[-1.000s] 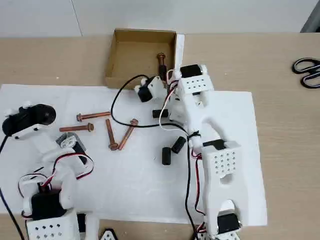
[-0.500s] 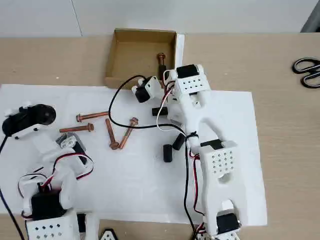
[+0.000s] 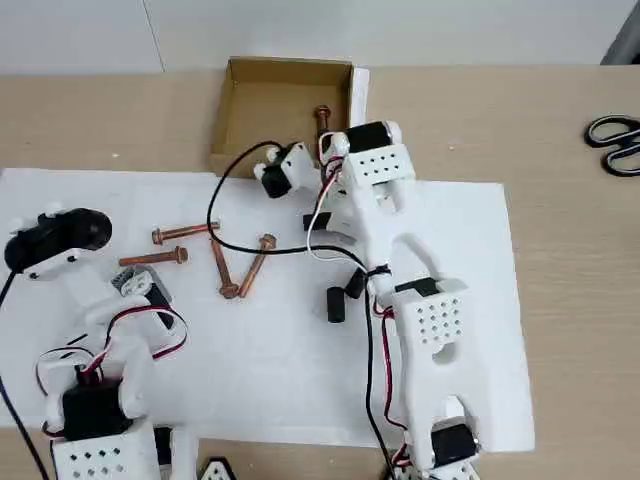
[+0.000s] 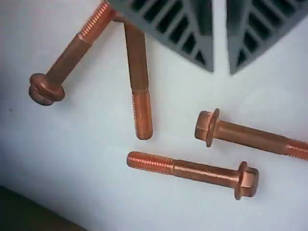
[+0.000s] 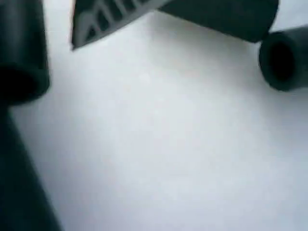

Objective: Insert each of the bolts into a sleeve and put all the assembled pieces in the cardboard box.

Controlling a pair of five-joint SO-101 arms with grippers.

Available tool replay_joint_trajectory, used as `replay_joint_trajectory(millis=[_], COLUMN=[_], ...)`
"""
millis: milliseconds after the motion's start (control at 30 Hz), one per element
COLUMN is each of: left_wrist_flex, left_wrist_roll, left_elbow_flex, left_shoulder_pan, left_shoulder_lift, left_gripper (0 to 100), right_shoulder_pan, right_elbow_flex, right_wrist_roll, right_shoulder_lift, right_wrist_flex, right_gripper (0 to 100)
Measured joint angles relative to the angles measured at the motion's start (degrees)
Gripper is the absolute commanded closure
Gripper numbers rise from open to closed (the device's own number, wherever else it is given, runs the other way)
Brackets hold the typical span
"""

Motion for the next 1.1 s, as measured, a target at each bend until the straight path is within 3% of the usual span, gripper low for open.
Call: replay_joint_trajectory(millis=[667, 833, 1100], left_wrist_flex=[0.0, 0.0, 0.0], left_wrist_roll=[-1.8, -1.8, -1.8], left_elbow_flex=[0.0, 0.0, 0.0], left_shoulder_pan=[0.0, 0.0, 0.0], left_shoulder_lift=[0.0, 0.0, 0.0], left_gripper=[99, 99, 99], right_shoulder_pan=[-0.2, -0.1, 0.5], right_elbow_flex=[-2.2, -2.5, -2.4], right_wrist_roll=[0.0, 0.1, -2.4], right_shoulder_lift=[4.8, 5.0, 3.7], right_wrist_flex=[-0.1, -0.2, -0.2], right_gripper=[84.3, 98.9, 99.1])
